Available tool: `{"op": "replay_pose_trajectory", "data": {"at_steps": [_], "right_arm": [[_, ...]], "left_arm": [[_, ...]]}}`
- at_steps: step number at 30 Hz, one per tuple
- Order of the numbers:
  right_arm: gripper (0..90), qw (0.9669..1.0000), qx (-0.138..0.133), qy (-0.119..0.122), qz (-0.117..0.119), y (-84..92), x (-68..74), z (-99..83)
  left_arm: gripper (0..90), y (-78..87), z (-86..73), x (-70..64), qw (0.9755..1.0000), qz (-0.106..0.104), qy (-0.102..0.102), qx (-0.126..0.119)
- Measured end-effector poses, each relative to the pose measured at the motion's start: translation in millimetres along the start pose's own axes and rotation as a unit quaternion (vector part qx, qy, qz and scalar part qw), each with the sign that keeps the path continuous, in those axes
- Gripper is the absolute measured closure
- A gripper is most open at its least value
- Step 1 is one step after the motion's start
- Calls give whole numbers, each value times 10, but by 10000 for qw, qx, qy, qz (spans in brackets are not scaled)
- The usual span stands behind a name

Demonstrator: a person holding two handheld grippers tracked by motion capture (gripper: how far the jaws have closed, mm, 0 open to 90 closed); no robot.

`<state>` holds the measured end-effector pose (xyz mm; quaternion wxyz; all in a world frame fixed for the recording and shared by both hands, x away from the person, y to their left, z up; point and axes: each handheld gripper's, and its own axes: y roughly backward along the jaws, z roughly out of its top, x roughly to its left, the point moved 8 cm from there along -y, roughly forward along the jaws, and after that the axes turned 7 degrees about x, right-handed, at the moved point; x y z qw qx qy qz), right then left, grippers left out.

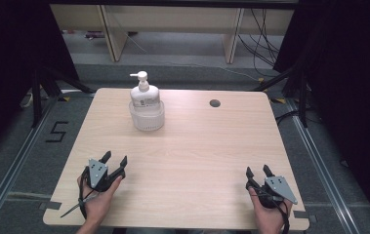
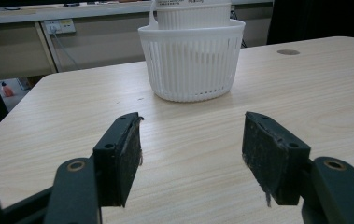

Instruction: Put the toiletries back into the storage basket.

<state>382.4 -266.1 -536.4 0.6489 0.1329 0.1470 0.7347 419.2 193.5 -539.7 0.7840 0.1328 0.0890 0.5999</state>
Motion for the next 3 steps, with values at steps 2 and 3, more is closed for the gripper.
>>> {"op": "replay_pose_trajectory", "data": {"at_steps": [2, 3], "right_arm": [[390, 10000, -7, 22, -14, -4, -7, 2], [389, 10000, 14, -14, 1, -1, -3, 0]], "left_arm": [[368, -3, -2, 2, 10000, 9, 12, 30], [368, -9, 1, 1, 10000, 8, 28, 3]]}}
